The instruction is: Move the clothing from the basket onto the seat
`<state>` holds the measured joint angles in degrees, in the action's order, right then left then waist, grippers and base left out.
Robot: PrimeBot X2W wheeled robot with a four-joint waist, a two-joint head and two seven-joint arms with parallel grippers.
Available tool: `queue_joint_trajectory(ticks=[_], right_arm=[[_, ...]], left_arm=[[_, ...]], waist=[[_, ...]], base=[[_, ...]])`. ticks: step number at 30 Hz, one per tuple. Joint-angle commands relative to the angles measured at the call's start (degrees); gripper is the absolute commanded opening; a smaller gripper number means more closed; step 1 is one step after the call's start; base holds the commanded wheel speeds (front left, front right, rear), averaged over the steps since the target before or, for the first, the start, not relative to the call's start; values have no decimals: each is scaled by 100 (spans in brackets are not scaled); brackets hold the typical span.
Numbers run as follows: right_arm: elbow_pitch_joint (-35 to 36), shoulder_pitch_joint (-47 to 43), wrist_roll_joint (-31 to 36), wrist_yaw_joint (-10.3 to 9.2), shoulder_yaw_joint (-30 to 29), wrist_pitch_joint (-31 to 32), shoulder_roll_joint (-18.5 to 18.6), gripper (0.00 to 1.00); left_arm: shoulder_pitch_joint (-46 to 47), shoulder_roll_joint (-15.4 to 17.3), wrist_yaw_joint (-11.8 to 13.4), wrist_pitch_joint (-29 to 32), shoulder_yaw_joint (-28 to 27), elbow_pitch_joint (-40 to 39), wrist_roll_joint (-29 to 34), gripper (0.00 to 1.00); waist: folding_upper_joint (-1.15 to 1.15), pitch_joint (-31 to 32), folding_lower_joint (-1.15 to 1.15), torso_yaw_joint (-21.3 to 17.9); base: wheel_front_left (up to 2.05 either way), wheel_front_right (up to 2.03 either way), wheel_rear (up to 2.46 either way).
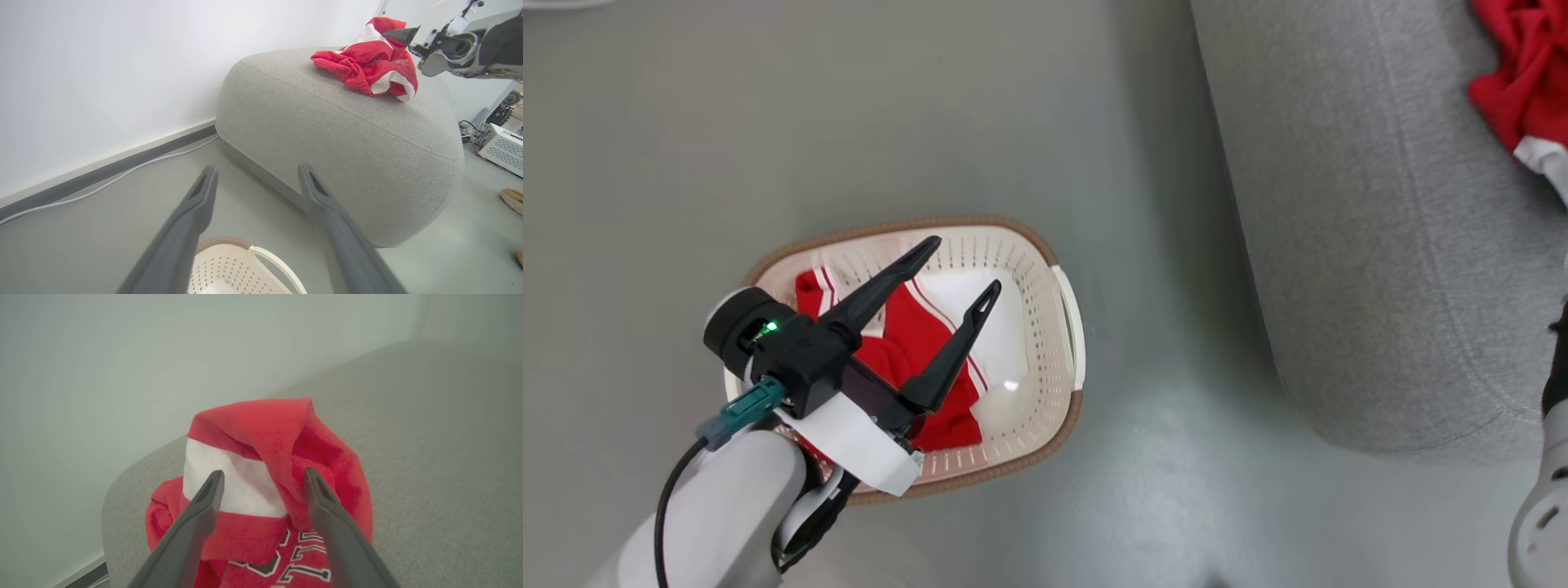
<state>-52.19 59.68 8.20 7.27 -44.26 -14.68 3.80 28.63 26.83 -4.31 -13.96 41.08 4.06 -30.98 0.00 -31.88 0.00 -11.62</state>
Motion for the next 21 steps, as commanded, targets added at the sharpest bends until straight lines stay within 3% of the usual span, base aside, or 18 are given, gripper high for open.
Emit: queue_joint_trajectory(ticks=[1, 14, 21], right_arm=[[90, -162, -23, 22, 161, -32, 25, 100], [651, -1523, -243, 22, 1450, -32, -59, 100], [1118, -2220, -935, 22, 2538, -32, -88, 100]], left_arm=[[-6, 64, -33, -47, -173, -41, -52, 100], [-553, -387, 27, -101, -409, 499, -209, 100], [-859, -607, 145, -103, -764, 671, -236, 100]], waist=[[0, 376, 0, 19], [0, 1658, 0, 145], [0, 2240, 0, 419]], base=[[0, 0, 0], [0, 0, 0], [0, 0, 0]])
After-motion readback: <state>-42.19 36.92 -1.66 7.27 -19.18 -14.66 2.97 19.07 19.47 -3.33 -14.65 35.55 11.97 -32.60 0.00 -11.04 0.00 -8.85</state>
